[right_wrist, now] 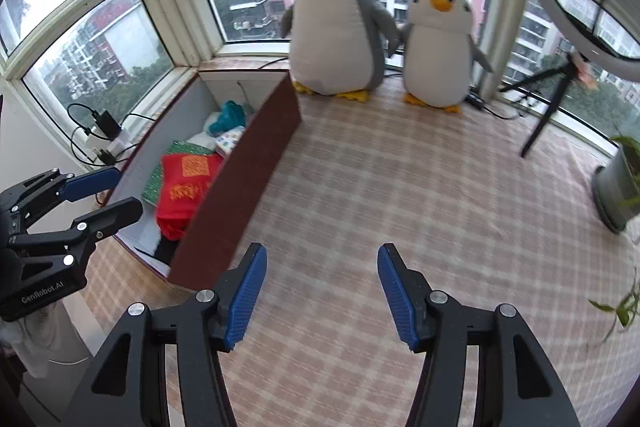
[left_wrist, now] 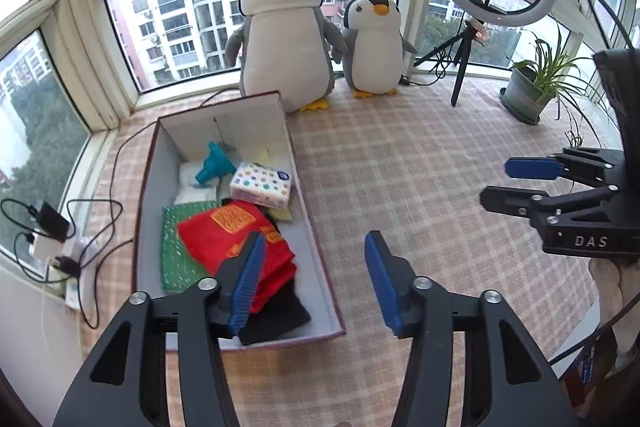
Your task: Organize soft objects
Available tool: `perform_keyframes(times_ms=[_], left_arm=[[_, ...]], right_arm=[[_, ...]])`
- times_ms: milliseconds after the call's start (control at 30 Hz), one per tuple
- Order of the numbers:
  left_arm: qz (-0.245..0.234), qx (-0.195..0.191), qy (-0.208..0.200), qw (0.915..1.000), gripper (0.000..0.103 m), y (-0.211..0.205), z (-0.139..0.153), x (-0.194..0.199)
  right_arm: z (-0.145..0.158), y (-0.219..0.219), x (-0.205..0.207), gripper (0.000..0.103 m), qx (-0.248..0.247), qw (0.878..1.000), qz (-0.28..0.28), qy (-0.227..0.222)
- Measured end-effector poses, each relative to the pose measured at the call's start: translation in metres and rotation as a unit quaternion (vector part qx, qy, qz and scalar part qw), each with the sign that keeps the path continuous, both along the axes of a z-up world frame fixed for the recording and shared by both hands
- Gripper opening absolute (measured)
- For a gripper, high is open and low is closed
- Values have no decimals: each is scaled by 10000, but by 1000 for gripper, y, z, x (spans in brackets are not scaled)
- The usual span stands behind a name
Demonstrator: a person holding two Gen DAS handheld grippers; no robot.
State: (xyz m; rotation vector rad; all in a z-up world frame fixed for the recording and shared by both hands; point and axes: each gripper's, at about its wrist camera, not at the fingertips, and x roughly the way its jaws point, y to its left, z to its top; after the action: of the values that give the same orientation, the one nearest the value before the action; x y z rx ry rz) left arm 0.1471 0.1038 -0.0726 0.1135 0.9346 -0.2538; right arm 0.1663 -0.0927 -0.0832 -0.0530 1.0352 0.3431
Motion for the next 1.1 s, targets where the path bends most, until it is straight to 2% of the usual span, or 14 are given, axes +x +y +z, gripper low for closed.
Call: perform_keyframes(times_ms=[200,333,400,500,767,933,1000,1100], left_arm=[[174,-4,-59,9998,59,-25,-1,-24],[287,71,-213,9993,59,-43,2,-40],[360,138,-328,9987,66,-52,5,-48],[508,130,-454,9976,69,-58,9,-57],[896,295,-687,9932,69,-67,19,-84],[943,339,-834,9915,70,-73,28,-104],[941,291,-872,9913,78,-75,32,-109],[923,200,-911,9914,80,-77,37,-114]], right_arm=[[-2,-39,-38,58,-121,9990,-400,-178],[2,-66,-59,59,-19,9971,-708,-292],[5,-77,-68,59,22,9961,-812,-337],[14,-89,-83,60,-15,9942,-942,-520],[29,-96,-110,62,-50,9921,-925,-841],[34,-100,-125,64,17,9893,-1026,-1039],[37,-101,-129,64,43,9879,-1074,-1114],[42,-102,-136,64,38,9863,-1129,-1205]])
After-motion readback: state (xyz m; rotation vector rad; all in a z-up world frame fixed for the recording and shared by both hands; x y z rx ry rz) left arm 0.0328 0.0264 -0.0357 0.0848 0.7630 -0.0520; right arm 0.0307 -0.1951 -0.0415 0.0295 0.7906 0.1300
